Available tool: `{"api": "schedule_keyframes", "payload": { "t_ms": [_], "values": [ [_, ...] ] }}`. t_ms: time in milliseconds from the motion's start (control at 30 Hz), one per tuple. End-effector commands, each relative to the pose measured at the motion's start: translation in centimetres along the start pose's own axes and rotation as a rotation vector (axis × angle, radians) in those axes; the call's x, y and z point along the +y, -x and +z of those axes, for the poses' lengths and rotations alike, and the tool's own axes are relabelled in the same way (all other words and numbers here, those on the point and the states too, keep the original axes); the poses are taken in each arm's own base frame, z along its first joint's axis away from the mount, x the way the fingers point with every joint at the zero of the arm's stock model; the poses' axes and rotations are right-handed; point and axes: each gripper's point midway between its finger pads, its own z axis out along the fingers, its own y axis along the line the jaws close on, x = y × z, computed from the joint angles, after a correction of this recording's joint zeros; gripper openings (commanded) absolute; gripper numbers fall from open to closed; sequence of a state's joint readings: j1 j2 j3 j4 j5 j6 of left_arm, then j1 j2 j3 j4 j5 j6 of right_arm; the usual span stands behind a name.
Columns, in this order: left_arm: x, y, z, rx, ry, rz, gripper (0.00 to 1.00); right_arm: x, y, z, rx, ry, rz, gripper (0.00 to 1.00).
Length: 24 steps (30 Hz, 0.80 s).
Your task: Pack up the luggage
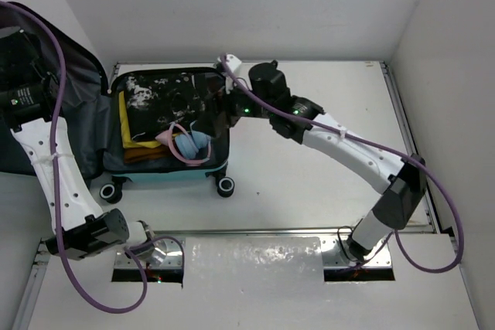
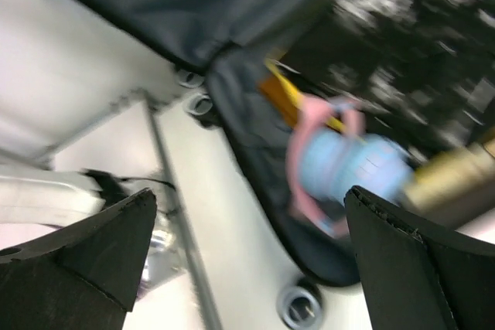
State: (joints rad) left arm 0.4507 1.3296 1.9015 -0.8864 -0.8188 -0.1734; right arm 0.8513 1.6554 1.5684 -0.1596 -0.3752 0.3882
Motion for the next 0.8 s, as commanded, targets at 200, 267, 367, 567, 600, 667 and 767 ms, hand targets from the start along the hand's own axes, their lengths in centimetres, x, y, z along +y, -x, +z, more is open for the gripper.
{"api": "schedule_keyframes", "payload": {
  "t_ms": [200,267,367,567,600,667,767],
  "values": [
    [5.5,2.1,-0.6,-0.112,0.199,0.034,1.0,-6.2,-8.9,-1.2,0.191,-0.107,0.071,0.99],
    [5.8,1.8,-0.6,-0.101,0.22,0.053,1.0,-6.4,-8.6,-1.0,0.185,-0.096,0.083,0.99],
    [7.4,3.2,-2.3,-0.143,0.223,0.007,1.0,-6.5,-9.1,-0.5,0.2,-0.081,0.094,0.99],
    [5.7,1.3,0.3,-0.113,0.254,0.079,1.0,-6.7,-10.2,0.4,0.218,-0.059,0.129,0.99],
    [4.6,0.7,1.2,-0.094,0.224,0.096,1.0,-6.7,-10.1,0.4,0.217,-0.057,0.13,0.99],
    [4.3,-0.2,2.9,-0.054,0.246,0.122,1.0,-6.5,-10.1,0.0,0.222,-0.058,0.128,0.99],
    [2.9,-1.4,4.9,-0.01,0.184,0.106,1.0,-6.3,-10.0,-0.3,0.21,-0.058,0.129,0.99]
  ]
}}
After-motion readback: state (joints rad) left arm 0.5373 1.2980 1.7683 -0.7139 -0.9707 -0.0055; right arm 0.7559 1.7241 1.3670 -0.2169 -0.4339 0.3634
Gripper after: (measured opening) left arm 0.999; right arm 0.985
